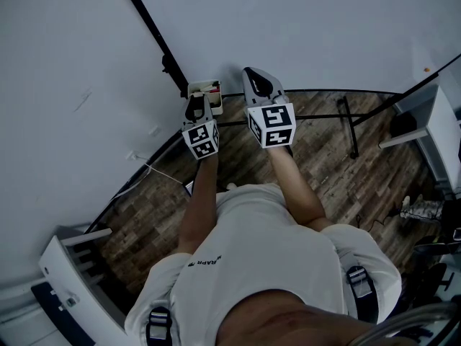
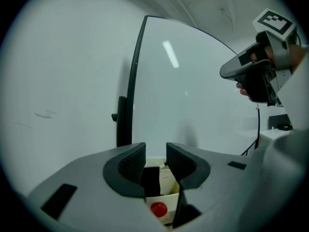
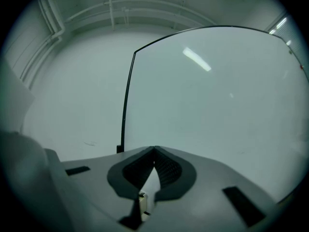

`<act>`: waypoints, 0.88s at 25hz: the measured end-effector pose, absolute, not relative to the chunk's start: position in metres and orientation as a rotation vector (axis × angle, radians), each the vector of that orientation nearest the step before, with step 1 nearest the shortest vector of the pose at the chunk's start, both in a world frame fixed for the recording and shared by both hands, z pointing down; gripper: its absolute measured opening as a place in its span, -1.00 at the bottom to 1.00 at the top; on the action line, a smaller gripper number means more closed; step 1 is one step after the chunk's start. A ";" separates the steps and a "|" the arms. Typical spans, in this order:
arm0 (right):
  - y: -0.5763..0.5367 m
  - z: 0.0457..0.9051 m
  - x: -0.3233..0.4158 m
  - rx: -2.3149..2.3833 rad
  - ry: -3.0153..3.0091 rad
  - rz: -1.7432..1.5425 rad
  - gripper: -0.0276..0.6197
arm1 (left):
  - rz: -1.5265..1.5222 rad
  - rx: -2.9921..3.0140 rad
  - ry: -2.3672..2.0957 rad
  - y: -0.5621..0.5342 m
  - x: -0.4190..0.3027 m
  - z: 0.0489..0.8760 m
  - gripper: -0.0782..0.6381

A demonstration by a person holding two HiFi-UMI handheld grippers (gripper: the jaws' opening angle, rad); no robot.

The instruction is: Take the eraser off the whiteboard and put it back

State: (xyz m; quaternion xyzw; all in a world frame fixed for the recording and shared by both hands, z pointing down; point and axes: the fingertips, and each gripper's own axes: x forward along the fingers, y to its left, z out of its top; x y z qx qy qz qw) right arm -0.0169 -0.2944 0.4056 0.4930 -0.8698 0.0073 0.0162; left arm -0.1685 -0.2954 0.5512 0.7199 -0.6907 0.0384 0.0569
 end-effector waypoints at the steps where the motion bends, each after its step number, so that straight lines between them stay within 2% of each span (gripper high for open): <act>1: -0.294 0.405 -0.017 1.534 -2.705 0.022 -0.88 | 0.117 2.190 -2.092 -0.295 -0.167 0.549 -0.42; 7: -0.294 0.406 -0.018 1.531 -2.706 0.024 -0.88 | 0.110 2.230 -2.092 -0.294 -0.159 0.530 -0.65; 13: -0.293 0.407 -0.017 1.534 -2.707 0.028 -0.88 | 0.071 2.256 -2.112 -0.292 -0.153 0.506 -0.76; 22: -0.292 0.404 -0.016 1.531 -2.715 0.022 -0.88 | 0.049 2.269 -2.105 -0.292 -0.149 0.486 -0.77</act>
